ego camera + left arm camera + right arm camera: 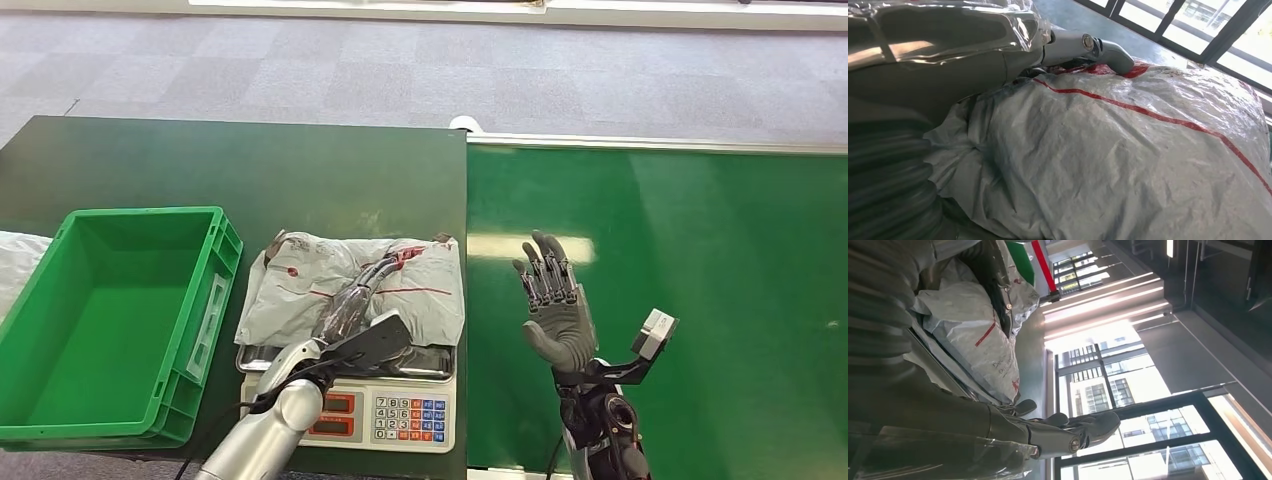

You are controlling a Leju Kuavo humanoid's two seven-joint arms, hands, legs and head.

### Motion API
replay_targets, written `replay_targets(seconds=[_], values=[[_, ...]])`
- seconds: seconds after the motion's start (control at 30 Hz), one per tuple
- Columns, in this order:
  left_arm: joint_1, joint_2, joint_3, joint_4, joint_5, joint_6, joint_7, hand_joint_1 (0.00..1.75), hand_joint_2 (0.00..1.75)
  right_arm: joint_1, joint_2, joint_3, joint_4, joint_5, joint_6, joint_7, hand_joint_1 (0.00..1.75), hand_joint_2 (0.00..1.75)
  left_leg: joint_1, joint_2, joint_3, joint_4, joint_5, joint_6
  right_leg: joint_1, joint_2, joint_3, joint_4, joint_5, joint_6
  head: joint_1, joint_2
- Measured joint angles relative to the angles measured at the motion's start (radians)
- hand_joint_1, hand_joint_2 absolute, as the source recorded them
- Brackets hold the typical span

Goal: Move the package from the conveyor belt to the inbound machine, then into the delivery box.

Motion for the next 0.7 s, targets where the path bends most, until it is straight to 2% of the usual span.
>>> replay_targets(seconds=[0.03,0.07,0.2,0.37,0.7], values=[[-0.004,-0.002,-0.001,0.01,-0.004,0.005,-0.005,1.57,1.75,0.001,0.001,-0.003,0.0,-0.005,0.002,0.003,0.0,1.75,0.0,0.0,0.001,0.0,0.0,0.0,0.0,0.0,0.001,0.0,0.0,0.0,0.0,0.0],[-0.007,-0.004,-0.001,0.02,-0.006,0.011,-0.013,1.72,1.75,0.002,0.003,-0.007,0.0,-0.012,0.005,0.005,0.0,1.75,0.0,0.0,0.001,0.0,0.0,0.0,0.0,0.0,0.001,0.0,0.0,0.0,0.0,0.0],[-0.015,-0.01,0.002,0.038,-0.003,0.027,-0.05,1.75,1.75,0.014,0.007,-0.023,0.0,-0.035,0.019,0.014,0.0,1.75,0.0,0.0,0.002,0.0,0.0,0.0,0.0,0.0,0.002,0.0,0.0,0.0,0.0,0.0],[-0.012,-0.013,0.007,0.035,0.056,0.048,-0.146,1.75,1.75,0.02,0.012,-0.029,0.0,-0.052,0.021,0.024,0.0,1.75,0.0,-0.001,0.001,0.0,0.001,0.0,0.0,0.0,0.002,0.0,0.0,0.0,0.0,0.0],[0.03,-0.018,0.013,-0.005,0.097,0.257,-0.249,1.75,1.75,0.025,0.021,-0.037,0.0,-0.097,0.022,0.049,0.0,1.75,0.0,0.0,-0.003,0.0,0.001,0.0,0.0,0.0,-0.004,0.0,0.0,0.0,0.0,0.0]])
